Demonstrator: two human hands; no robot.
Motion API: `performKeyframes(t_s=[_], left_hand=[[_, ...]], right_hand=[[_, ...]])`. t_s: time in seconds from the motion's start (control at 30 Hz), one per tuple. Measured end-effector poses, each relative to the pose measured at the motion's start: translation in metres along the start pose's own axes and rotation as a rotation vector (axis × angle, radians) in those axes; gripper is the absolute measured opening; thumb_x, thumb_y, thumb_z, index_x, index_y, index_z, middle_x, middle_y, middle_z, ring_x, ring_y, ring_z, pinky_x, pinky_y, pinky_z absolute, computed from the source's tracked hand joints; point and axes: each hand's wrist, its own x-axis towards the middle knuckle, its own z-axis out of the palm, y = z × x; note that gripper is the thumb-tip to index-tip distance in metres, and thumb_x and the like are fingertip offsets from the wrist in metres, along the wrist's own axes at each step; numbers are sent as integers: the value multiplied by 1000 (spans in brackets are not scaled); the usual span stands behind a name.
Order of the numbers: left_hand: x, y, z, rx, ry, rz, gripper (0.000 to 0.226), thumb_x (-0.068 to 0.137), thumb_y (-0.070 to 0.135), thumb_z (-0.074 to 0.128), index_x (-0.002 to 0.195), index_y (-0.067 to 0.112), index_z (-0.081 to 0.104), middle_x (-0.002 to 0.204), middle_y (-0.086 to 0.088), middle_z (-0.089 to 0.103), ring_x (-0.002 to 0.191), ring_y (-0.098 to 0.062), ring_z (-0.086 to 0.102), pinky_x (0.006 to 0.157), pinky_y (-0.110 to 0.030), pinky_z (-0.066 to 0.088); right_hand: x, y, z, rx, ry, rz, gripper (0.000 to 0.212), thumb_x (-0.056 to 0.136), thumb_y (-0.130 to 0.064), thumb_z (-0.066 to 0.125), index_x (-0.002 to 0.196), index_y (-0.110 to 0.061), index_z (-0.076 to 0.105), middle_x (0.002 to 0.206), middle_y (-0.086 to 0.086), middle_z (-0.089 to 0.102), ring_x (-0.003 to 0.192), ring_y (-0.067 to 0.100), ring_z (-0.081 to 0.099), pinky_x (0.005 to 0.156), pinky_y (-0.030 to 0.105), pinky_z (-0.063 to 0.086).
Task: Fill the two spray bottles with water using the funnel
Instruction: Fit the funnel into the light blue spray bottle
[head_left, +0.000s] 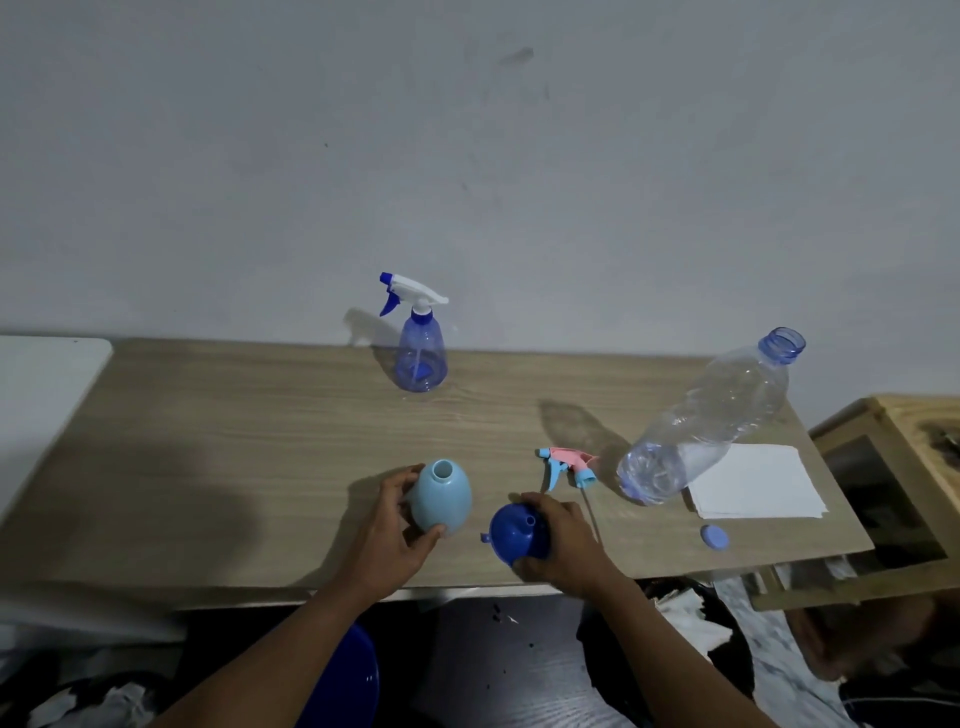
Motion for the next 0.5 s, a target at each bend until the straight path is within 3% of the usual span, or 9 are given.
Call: performKeyframes(t_s=[0.07, 0.17, 0.27, 0.37, 0.5], left_hand=[[-2, 4, -6, 8, -20, 7, 67, 79, -4, 78, 130, 19, 40, 143, -6, 44, 115, 8, 55, 82, -11, 53], [-5, 6, -13, 55, -34, 45, 62, 84, 1, 75, 133, 18, 40, 142, -3, 46, 116, 12, 53, 83, -10, 52], [-8, 7, -16, 152, -15, 132, 56, 85, 0, 73, 134, 4, 45, 142, -8, 48, 119, 18, 47, 86, -3, 46], [-11, 14, -20, 257, 1, 227, 53, 79, -5, 77, 127, -6, 55, 137, -11, 51, 126, 25, 33, 93, 4, 34], [-14, 21, -25, 306, -33, 274, 56, 77, -7, 79, 127, -5, 56, 136, -18, 53, 127, 11, 32, 93, 9, 27]], right_hand=[[-2, -6, 2, 84, 71, 8, 80, 58, -37, 83, 127, -47, 45, 122, -8, 52, 110, 9, 53, 91, 25, 49], [-6, -18, -1, 244, 198, -14, 61, 63, -31, 87, 111, -34, 50, 114, -9, 61, 99, 7, 64, 82, 26, 56], [-8, -33, -8, 356, 327, -32, 55, 64, -26, 86, 109, -21, 54, 110, -3, 64, 100, 11, 65, 78, 22, 56], [-8, -49, -19, 450, 396, -60, 57, 60, -34, 79, 111, -21, 57, 114, -2, 62, 100, 16, 65, 76, 21, 56], [-8, -73, -36, 394, 335, -148, 61, 61, -37, 83, 118, -25, 64, 121, -10, 61, 105, 13, 64, 79, 23, 57]])
